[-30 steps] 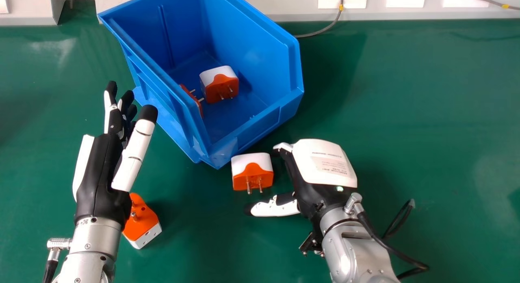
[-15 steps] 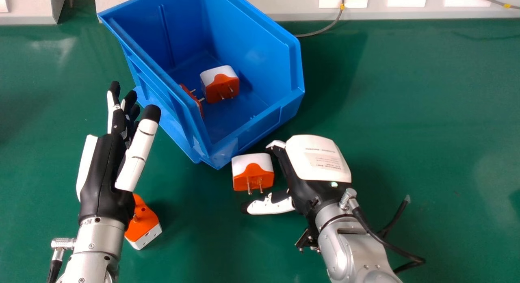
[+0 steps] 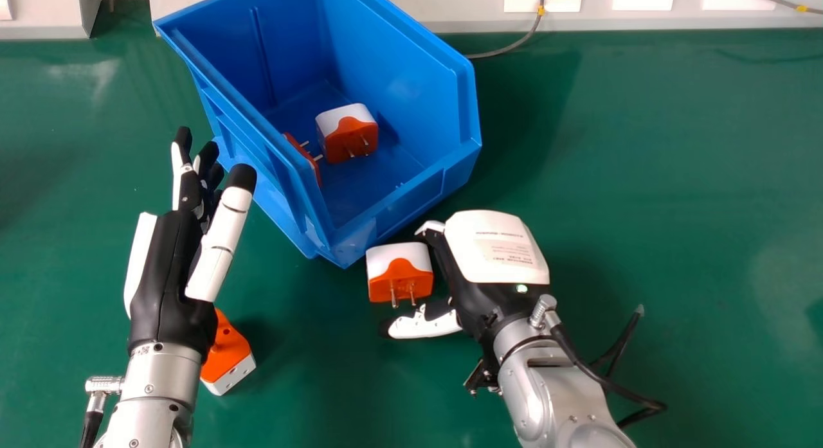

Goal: Pick all objects and put in blue box

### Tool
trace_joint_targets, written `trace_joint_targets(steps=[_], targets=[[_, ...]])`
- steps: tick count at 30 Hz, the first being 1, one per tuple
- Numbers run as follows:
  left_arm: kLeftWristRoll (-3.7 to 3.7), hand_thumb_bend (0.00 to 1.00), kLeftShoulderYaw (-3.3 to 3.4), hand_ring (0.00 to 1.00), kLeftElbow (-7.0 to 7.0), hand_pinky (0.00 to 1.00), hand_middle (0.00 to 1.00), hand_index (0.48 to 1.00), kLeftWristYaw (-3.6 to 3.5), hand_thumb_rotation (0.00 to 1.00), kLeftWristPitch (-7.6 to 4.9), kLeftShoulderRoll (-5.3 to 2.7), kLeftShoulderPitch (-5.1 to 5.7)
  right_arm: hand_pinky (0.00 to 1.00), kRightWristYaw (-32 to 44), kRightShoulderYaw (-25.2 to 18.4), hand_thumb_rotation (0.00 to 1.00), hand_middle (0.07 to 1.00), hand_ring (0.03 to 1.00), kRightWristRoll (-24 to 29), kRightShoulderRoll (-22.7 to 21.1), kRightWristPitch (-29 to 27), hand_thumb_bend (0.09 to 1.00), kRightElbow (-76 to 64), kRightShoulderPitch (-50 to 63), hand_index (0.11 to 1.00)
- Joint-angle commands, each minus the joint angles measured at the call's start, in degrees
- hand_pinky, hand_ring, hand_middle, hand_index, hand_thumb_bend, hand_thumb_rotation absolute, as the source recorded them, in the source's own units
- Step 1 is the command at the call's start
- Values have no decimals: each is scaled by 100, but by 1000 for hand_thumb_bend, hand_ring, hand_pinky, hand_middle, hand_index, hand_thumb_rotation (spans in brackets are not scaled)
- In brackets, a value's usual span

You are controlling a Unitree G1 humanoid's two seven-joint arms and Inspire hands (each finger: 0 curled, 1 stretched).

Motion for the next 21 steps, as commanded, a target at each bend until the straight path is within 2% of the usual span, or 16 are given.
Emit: trace_joint_targets(steps=[1, 5, 9, 10, 13, 15, 16, 18, 21], targets=[[45, 655, -12, 1000, -127, 1000, 1000, 1000, 1, 821, -74, 0, 0, 423, 126, 174, 433, 663, 538, 82, 82, -191, 615, 91, 66, 704], [46, 656, -11, 1000, -108, 1000, 1000, 1000, -2, 821, -81, 0, 2, 400, 65, 183, 424, 646, 516, 105, 66, -270, 610, 137, 67, 699], [57, 658, -19, 1000, -154, 1000, 1000, 1000, 10, 822, -44, -4, 11, 371, -48, 184, 416, 621, 487, 114, 58, -367, 605, 206, 73, 679], [58, 658, -20, 1000, -170, 1000, 1000, 1000, 12, 822, -33, -4, 14, 346, -97, 187, 403, 579, 454, 112, 50, -419, 598, 247, 65, 640], [57, 656, -24, 1000, -218, 1000, 1000, 1000, 15, 822, -17, -10, 43, 322, -241, 190, 387, 537, 425, 143, 23, -595, 589, 392, 38, 603], [47, 651, -23, 1000, -234, 1000, 1000, 1000, 11, 821, -9, -15, 53, 279, -337, 187, 270, 489, 371, 157, 7, -722, 565, 545, -9, 557], [46, 651, -24, 1000, -242, 1000, 1000, 1000, 10, 821, -2, -16, 58, 279, -368, 179, 270, 489, 371, 167, -4, -781, 565, 607, -32, 557], [45, 648, -22, 1000, -274, 1000, 1000, 1000, 9, 821, 26, -15, 67, 225, -390, 143, 173, 457, 305, 216, -38, -905, 549, 673, -61, 526], [45, 646, -16, 1000, -303, 1000, 1000, 1000, 4, 820, 54, -9, 68, 186, -369, 111, 138, 460, 263, 253, -93, -1047, 545, 683, -66, 516]])
